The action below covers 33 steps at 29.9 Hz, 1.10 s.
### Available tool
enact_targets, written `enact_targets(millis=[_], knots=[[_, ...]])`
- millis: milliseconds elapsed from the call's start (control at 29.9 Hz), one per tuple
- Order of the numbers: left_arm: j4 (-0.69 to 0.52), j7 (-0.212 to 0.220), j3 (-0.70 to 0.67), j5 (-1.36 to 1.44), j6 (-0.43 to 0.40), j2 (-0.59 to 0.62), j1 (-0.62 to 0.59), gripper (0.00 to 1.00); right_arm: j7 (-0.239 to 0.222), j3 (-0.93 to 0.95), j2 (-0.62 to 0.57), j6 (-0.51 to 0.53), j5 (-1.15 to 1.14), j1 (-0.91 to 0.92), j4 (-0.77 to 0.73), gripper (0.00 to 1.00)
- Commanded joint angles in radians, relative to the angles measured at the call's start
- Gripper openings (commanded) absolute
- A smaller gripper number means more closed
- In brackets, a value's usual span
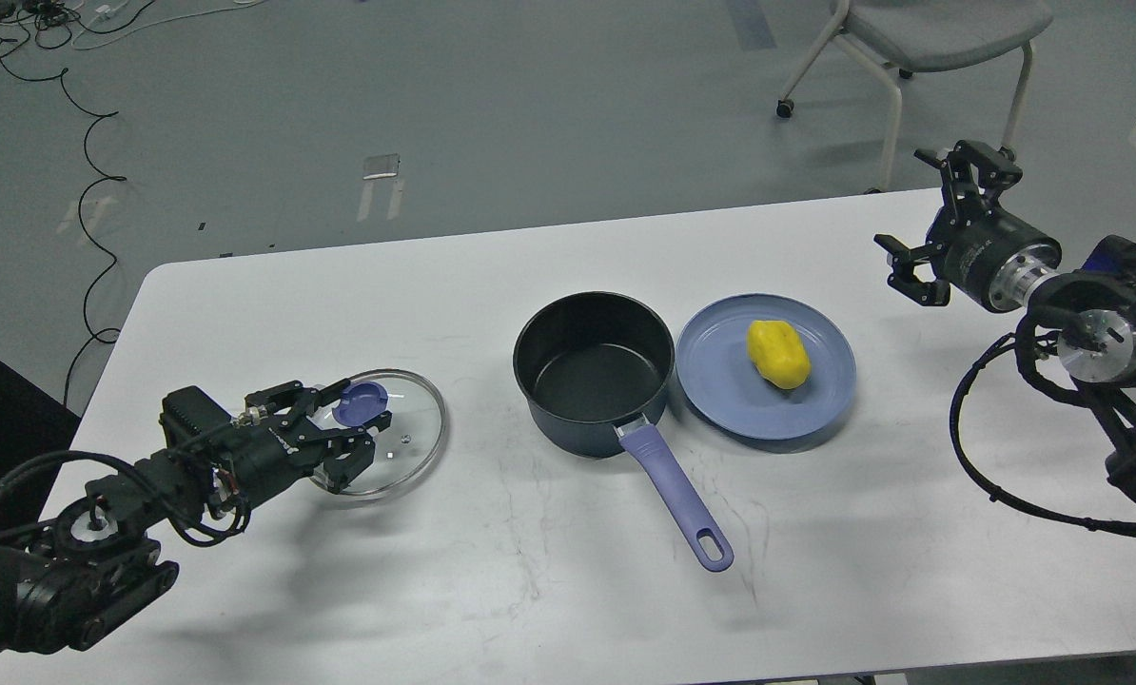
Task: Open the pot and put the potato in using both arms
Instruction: 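Lift the glass lid off and set it on the table nearer the robot, then raise the left gripper away and lower the right gripper onto the potato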
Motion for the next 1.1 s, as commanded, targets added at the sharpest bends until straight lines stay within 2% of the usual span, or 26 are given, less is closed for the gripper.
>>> enact_targets(millis=[0,167,535,601,735,768,835,902,1002,1036,1069], knots=[[0.001,0.000,0.000,-0.022,0.000,0.000,0.001,0.64,0.000,-0.001,-0.001,-0.001,0.000,0.001,0.000,1.00],[0.001,0.000,0.000,-0.066,0.000,0.000,-0.001,0.98,0.000,0.001,-0.001,0.001,0.000,0.001,0.000,1.00],[-0.029,0.000,-0.023,-0.181,0.000,0.004,-0.027,0.98,0.002,-0.047,-0.036,0.005,-0.014,0.043,0.023,0.99],[-0.052,0.000,-0.023,-0.310,0.000,0.023,-0.079,0.98,0.003,-0.123,-0.093,0.007,-0.028,0.089,0.050,0.99],[-0.089,0.000,-0.024,-0.614,0.000,0.040,-0.229,0.98,0.065,-0.315,-0.209,0.007,-0.145,0.180,0.124,0.98],[-0.089,0.000,-0.026,-0.678,-0.030,0.040,-0.257,0.98,0.074,-0.347,-0.231,0.007,-0.182,0.198,0.136,0.98],[-0.085,0.000,-0.038,-0.972,-0.206,0.038,-0.361,0.98,0.094,-0.482,-0.307,0.007,-0.369,0.267,0.187,0.96],[-0.077,0.000,-0.040,-1.135,-0.325,0.038,-0.410,0.98,0.126,-0.572,-0.341,0.007,-0.545,0.310,0.220,0.93],[-0.077,0.001,-0.041,-1.272,-0.435,0.041,-0.447,0.98,0.158,-0.671,-0.377,0.007,-0.757,0.352,0.251,0.93],[-0.077,0.036,-0.044,-1.301,-0.465,0.041,-0.453,0.98,0.160,-0.711,-0.384,0.007,-0.820,0.362,0.262,0.93],[-0.079,0.047,-0.049,-1.312,-0.478,0.041,-0.454,0.98,0.160,-0.731,-0.383,0.007,-0.840,0.366,0.265,0.94]])
